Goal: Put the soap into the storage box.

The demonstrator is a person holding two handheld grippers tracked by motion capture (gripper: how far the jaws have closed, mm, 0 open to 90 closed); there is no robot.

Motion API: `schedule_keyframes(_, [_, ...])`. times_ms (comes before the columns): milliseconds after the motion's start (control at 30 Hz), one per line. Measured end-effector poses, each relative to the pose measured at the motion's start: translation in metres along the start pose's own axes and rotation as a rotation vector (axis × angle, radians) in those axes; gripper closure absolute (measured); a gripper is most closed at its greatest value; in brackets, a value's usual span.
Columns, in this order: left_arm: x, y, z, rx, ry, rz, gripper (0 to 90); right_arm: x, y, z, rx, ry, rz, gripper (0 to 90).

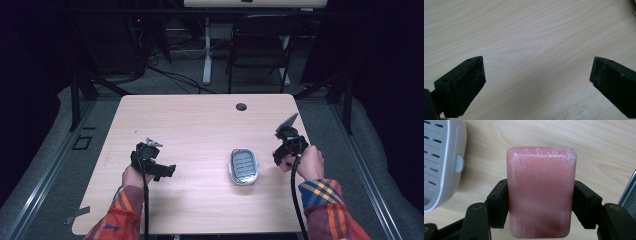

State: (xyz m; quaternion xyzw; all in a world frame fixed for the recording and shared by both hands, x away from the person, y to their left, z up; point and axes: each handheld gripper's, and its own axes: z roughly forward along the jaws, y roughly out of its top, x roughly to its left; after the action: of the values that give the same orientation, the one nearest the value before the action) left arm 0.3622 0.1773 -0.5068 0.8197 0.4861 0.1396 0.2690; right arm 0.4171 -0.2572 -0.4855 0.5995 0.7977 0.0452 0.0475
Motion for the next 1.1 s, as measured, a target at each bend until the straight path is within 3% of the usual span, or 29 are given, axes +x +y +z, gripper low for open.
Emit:
schedule_keyframes(433, [-0.001, 0.000, 0.001, 0.008, 0.000, 0.008, 0.0, 0.009, 0.004, -0.009, -0.008, -0.013, -0.010, 37.2])
schedule_keyframes(1100, [-0.002, 0.001, 0.001, 0.003, 0.003, 0.018, 0.1, 0.028, 0.015, -0.026, -0.010, -0.022, -0.068, 37.2])
